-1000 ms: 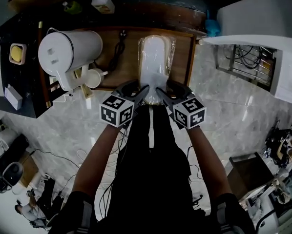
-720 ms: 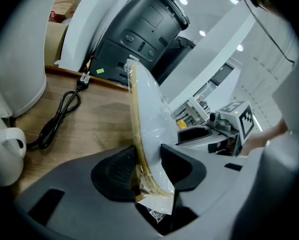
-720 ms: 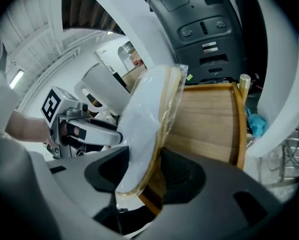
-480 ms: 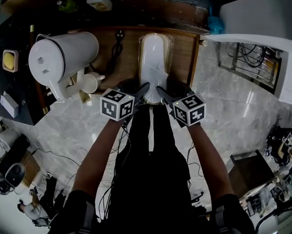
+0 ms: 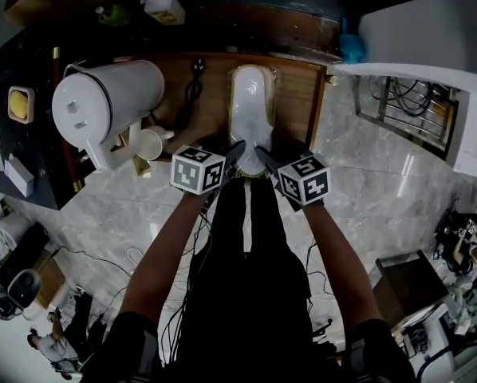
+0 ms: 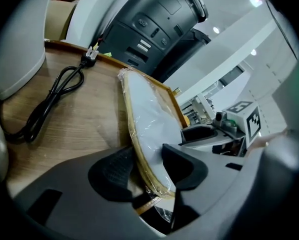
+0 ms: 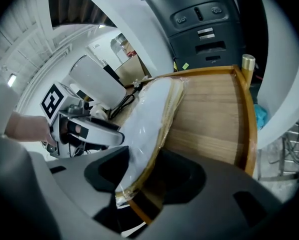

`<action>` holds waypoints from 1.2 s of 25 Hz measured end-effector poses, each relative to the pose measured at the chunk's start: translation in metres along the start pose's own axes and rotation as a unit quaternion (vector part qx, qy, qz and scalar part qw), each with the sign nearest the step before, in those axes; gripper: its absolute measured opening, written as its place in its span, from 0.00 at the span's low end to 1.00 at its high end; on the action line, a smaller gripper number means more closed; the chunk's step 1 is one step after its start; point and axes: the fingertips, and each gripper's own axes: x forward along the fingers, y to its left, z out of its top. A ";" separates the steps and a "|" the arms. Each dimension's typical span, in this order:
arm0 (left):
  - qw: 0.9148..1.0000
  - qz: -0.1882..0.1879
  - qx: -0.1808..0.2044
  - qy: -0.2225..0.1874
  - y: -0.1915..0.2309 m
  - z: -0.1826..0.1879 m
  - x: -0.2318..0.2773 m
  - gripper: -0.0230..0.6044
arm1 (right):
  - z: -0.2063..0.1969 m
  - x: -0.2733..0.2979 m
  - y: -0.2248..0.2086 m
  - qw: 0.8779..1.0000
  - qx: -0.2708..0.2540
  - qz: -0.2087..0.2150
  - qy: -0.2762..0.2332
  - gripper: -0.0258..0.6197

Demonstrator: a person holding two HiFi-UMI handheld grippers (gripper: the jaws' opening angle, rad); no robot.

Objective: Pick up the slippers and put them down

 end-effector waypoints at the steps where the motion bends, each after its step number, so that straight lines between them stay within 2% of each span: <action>1: 1.000 0.002 0.002 0.002 0.000 0.000 0.000 0.33 | 0.000 0.000 0.000 1.000 -0.002 -0.001 0.000 0.36; 9: 0.999 0.044 0.023 0.008 0.002 0.008 -0.009 0.38 | 0.011 -0.010 0.004 0.996 -0.076 -0.037 -0.001 0.39; 16: 0.998 0.062 0.014 -0.004 0.002 0.016 -0.026 0.39 | 0.016 -0.022 0.007 0.991 -0.111 -0.068 0.000 0.42; 22: 0.998 0.052 0.021 -0.019 -0.010 0.026 -0.048 0.38 | 0.014 -0.034 0.021 0.990 -0.126 -0.060 0.009 0.42; 24: 0.998 0.046 0.029 -0.020 -0.017 0.027 -0.057 0.38 | 0.013 -0.038 0.030 0.989 -0.135 -0.054 0.014 0.37; 27: 0.998 0.045 0.037 -0.024 -0.028 0.024 -0.069 0.33 | 0.013 -0.049 0.042 0.990 -0.132 -0.046 0.004 0.25; 30: 0.997 0.047 0.046 -0.027 -0.037 0.023 -0.080 0.26 | 0.014 -0.059 0.051 0.989 -0.138 -0.044 0.000 0.18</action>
